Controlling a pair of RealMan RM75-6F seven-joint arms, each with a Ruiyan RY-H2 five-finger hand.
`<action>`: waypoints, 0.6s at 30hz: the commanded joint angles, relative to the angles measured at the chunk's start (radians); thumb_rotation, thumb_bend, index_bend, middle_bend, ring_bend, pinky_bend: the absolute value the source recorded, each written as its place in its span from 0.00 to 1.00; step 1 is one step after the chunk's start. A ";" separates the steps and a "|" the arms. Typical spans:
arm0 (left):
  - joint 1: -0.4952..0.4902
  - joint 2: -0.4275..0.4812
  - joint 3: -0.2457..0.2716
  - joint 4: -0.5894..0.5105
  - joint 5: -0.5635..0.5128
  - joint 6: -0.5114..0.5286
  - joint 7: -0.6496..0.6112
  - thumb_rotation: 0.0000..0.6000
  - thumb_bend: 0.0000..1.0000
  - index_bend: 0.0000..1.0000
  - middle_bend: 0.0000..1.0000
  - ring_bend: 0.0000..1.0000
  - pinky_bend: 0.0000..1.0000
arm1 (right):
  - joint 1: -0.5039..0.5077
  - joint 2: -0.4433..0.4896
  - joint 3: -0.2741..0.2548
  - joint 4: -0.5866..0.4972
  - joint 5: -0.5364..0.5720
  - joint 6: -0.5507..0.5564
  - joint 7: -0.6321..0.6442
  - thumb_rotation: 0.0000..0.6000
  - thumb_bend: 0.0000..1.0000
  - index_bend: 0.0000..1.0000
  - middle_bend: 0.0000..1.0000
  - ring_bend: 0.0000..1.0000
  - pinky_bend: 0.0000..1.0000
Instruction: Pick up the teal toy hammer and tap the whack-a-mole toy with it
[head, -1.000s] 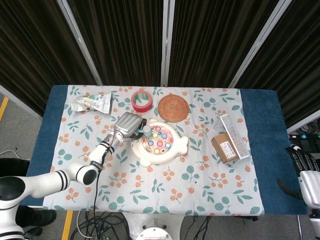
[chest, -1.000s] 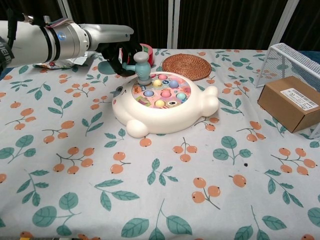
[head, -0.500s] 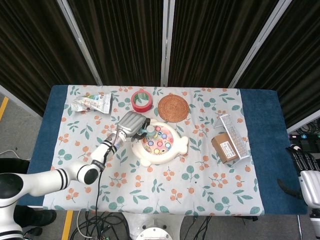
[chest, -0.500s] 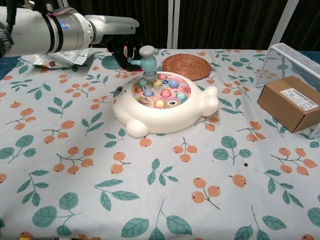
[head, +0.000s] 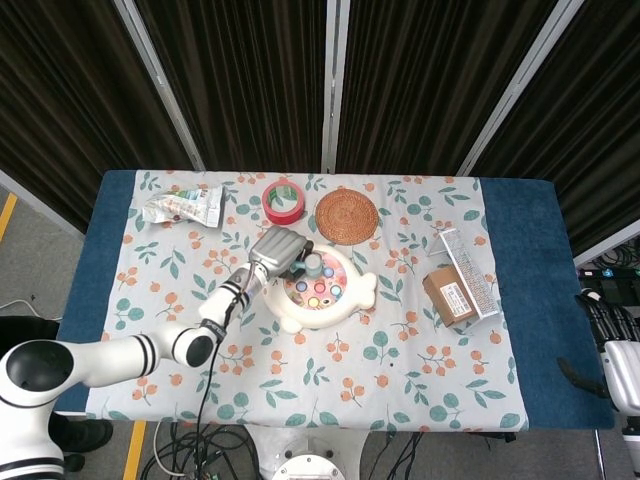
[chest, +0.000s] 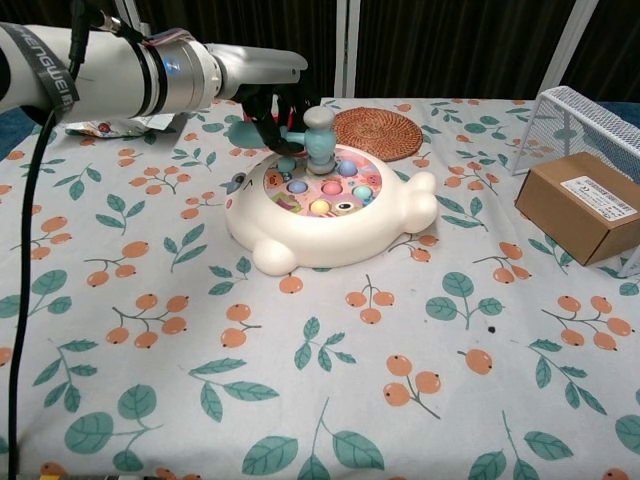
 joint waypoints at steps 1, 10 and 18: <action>-0.006 0.001 0.002 -0.005 -0.007 0.005 0.003 1.00 0.47 0.65 0.57 0.44 0.49 | -0.001 0.000 0.000 0.002 -0.001 0.002 0.002 1.00 0.18 0.01 0.08 0.00 0.00; -0.023 0.040 -0.014 -0.061 -0.026 0.024 0.009 1.00 0.47 0.65 0.56 0.44 0.49 | -0.003 -0.004 0.000 0.011 -0.004 0.005 0.012 1.00 0.18 0.01 0.08 0.00 0.00; -0.080 -0.001 0.001 -0.022 -0.089 0.004 0.060 1.00 0.47 0.65 0.56 0.44 0.49 | -0.006 -0.003 0.000 0.017 0.002 0.002 0.018 1.00 0.18 0.01 0.08 0.00 0.00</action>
